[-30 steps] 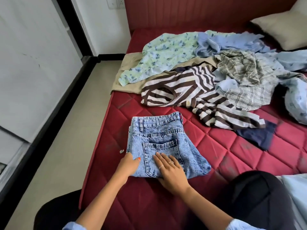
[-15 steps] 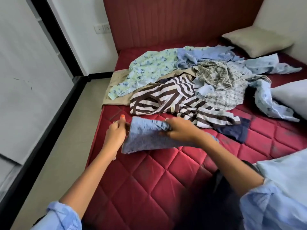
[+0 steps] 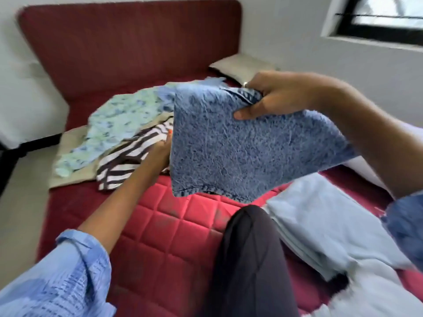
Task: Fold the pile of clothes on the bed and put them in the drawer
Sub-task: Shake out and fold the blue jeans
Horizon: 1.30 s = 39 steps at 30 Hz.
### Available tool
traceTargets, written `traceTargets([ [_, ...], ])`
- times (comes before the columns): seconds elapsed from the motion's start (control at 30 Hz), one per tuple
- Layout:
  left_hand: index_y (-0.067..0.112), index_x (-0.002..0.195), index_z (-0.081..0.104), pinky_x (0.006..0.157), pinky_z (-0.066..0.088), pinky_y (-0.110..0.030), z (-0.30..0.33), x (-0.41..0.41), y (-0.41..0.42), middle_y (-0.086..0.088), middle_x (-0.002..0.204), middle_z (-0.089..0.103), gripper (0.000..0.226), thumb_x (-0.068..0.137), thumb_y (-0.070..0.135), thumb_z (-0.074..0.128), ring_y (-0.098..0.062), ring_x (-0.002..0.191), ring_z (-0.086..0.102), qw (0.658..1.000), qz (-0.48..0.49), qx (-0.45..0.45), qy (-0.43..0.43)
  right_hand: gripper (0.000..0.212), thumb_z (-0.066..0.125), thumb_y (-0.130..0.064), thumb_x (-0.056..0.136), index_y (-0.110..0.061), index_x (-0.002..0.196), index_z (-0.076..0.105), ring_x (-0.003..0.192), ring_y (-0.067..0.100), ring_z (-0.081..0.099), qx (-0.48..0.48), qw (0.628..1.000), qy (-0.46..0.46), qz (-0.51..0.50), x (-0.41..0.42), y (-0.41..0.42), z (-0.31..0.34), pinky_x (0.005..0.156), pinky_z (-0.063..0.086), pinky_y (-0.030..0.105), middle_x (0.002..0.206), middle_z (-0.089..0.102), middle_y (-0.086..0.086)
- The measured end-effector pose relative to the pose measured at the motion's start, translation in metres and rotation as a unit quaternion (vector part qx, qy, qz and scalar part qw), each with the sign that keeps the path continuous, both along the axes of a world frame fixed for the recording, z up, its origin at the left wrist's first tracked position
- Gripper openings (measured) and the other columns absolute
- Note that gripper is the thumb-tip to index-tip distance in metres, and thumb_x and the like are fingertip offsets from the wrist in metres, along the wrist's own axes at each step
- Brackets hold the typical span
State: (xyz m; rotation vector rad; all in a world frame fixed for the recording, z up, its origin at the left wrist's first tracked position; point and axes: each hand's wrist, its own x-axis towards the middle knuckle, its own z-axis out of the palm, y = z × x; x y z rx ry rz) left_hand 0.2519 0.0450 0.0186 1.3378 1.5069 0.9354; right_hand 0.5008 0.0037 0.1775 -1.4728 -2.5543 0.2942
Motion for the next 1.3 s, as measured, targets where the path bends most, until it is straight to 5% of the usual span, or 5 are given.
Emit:
traceTargets([
  [0.17,0.018,0.072,0.049,0.062,0.041,-0.021,-0.004,0.09,0.011,0.02,0.046,0.058,0.019,0.082,0.034,0.054,0.007,0.044,0.051,0.983,-0.179,0.023,-0.026,0.03,0.067,-0.036,0.086,-0.01,0.074,0.06,0.045,0.003,0.046,0.011,0.995,-0.008,-0.098,0.074,-0.053,0.019,0.049,0.037,0.016,0.06,0.058,-0.004],
  [0.37,0.011,0.101,0.062,0.082,0.049,-0.038,-0.056,0.181,0.028,-0.007,0.106,0.067,0.048,0.084,0.054,0.05,-0.024,0.094,0.062,0.953,-0.294,-0.051,0.047,0.031,0.067,-0.04,0.085,-0.016,0.068,0.057,0.047,0.006,0.046,-0.03,0.979,-0.032,-0.201,0.15,-0.105,0.006,0.049,0.04,0.023,0.06,0.057,-0.004],
  [0.87,0.008,0.08,0.065,0.076,0.038,-0.03,-0.104,0.259,0.019,-0.021,0.101,0.065,0.065,0.102,0.046,0.018,-0.024,0.091,0.056,0.95,-0.279,-0.022,0.14,0.027,0.055,-0.044,0.089,-0.017,0.091,0.059,0.079,0.033,0.061,0.171,0.889,-0.1,-0.412,0.221,-0.133,-0.092,0.064,0.035,0.03,0.085,0.062,0.015],
  [1.17,0.008,0.097,0.064,0.092,0.039,-0.033,-0.134,0.233,0.019,-0.019,0.108,0.064,0.059,0.102,0.046,0.02,-0.031,0.11,0.058,0.931,-0.28,-0.042,0.231,0.097,0.054,-0.06,0.086,-0.007,0.153,0.008,0.143,0.048,0.007,-0.271,0.873,-0.105,-0.393,0.124,-0.132,-0.335,0.113,0.015,0.056,0.157,0.002,0.028],
  [1.3,0.011,0.091,0.061,0.095,0.038,-0.032,-0.133,0.212,0.021,-0.02,0.11,0.063,0.054,0.103,0.044,0.021,-0.031,0.113,0.057,0.936,-0.26,-0.053,0.231,0.069,0.051,-0.059,0.09,-0.003,0.13,0.046,0.124,0.039,0.047,-0.237,0.893,-0.092,-0.37,0.137,-0.113,-0.307,0.097,0.041,0.041,0.134,0.047,0.026],
])
